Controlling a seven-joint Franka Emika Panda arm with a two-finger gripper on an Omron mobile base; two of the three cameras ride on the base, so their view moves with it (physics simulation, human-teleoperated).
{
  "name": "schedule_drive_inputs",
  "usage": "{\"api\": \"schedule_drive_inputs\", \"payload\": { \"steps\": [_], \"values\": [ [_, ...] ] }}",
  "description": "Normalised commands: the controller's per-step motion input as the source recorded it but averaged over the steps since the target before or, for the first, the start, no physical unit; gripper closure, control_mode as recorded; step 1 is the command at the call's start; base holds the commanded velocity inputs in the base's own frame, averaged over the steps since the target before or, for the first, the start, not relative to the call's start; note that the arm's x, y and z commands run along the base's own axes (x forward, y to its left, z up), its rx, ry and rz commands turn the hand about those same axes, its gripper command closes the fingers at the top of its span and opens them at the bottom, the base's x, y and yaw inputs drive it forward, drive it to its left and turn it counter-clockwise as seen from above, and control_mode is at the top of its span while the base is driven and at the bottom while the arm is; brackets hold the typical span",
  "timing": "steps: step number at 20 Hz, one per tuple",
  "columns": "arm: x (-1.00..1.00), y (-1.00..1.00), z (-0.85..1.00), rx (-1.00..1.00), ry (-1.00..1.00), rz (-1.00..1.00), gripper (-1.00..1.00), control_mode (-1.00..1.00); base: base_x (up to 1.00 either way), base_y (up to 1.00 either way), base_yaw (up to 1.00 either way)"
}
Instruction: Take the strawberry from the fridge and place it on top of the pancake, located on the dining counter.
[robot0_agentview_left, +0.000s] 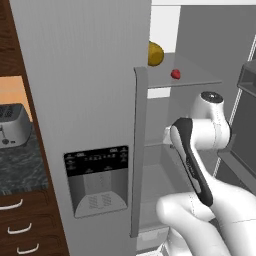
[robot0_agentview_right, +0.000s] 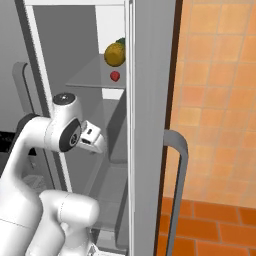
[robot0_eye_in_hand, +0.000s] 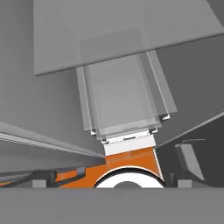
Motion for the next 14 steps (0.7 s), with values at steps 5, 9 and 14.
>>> {"api": "schedule_drive_inputs", "payload": {
  "steps": [5, 9, 14],
  "values": [
    [0.03, -0.08, 0.9, -0.11, -0.39, 0.02, -1.0, -1.0, 0.0, 0.0, 0.0],
    [0.31, -0.05, 0.89, -0.29, -0.38, 0.09, -1.0, -1.0, 0.0, 0.0, 0.0],
    [0.24, -0.21, 0.93, -0.25, -0.21, 0.19, -1.0, -1.0, 0.0, 0.0, 0.0]
  ]
}}
